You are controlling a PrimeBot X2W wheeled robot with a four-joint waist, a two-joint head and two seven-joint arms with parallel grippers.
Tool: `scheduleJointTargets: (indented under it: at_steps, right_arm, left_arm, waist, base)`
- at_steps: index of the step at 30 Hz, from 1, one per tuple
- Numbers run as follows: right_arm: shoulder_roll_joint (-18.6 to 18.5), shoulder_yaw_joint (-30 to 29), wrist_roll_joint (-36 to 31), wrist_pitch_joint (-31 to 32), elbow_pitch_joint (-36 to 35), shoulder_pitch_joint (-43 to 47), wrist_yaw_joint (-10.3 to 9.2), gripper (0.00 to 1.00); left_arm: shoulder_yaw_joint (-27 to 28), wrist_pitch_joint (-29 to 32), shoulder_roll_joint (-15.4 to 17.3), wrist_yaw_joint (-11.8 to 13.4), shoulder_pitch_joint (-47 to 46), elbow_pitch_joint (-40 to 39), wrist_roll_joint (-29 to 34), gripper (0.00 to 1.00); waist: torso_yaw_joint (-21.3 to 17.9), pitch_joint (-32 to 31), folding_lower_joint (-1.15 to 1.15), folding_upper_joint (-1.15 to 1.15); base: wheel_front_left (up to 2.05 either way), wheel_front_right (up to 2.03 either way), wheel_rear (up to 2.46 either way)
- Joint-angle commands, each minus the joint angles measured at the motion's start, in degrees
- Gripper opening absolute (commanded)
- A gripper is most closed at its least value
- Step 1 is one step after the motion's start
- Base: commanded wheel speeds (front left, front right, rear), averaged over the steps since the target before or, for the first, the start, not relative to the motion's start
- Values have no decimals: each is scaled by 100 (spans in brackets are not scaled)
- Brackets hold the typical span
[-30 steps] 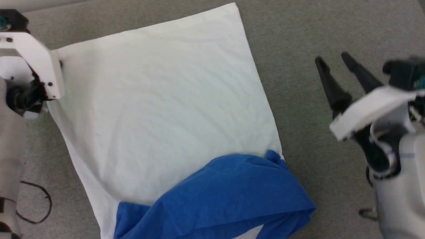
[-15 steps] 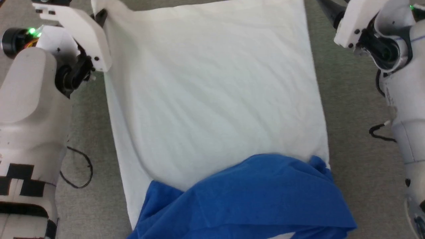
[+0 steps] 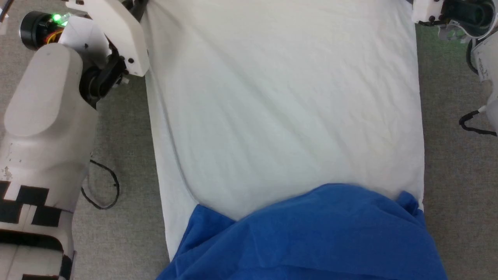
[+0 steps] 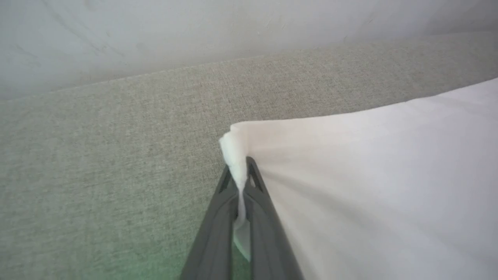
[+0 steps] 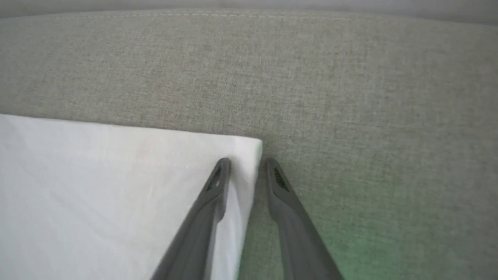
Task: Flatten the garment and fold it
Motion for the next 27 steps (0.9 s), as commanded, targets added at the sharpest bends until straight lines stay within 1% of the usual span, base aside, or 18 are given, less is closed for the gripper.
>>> scheduleJointTargets:
  at_steps: [1,4,6,10,16,18,22,24,27]
  right_arm:
    - [168,192,53,300,368,547,-3,0]
    - [69,313,89,99,213,469,-3,0]
    - [-54,412,48,-273,36,404,-3,0]
    - [-220,422,222,-1074,-286,313,-3,0]
    - [-451,453,416,-2073,-498,255,-3,0]
    - [-448,544,545,-2210,-576,309,-3,0]
    - [-578,856,749,-2504,-942,532,-3,0]
    - [-678,1051,873,-2619,-1224,786,-3,0]
    - [-912,1373,1011,-2700,-1736,1343,-3,0]
  left_arm:
    - [-15,2,84,-18,-63,32,-15,0]
    - [-35,-25,170,-25,-71,58,-47,0]
    - [-27,-116,204,-26,-88,87,-56,0]
    - [50,-343,239,-18,-142,223,-104,0]
    - [64,-981,384,41,-236,405,88,0]
    - [34,-1103,454,62,-245,459,169,0]
    - [46,-1323,538,81,-166,370,192,0]
    - [96,-1441,581,119,44,211,143,0]
    - [256,-1600,669,243,626,-201,-31,0]
  waist:
    - [-35,-51,1,0]
    - [-80,-140,1,0]
    - [-104,-232,1,0]
    - [-190,-493,1,0]
    - [-380,-962,1,0]
    - [-450,-1107,1,0]
    - [-529,-1368,1,0]
    - [-555,-1527,1,0]
    - [-586,-1818,1,0]
  base:
    - [0,0,0]
    - [0,0,0]
    - [0,0,0]
    - [0,0,0]
    - [0,0,0]
    - [0,0,0]
    - [0,0,0]
    - [0,0,0]
    - [0,0,0]
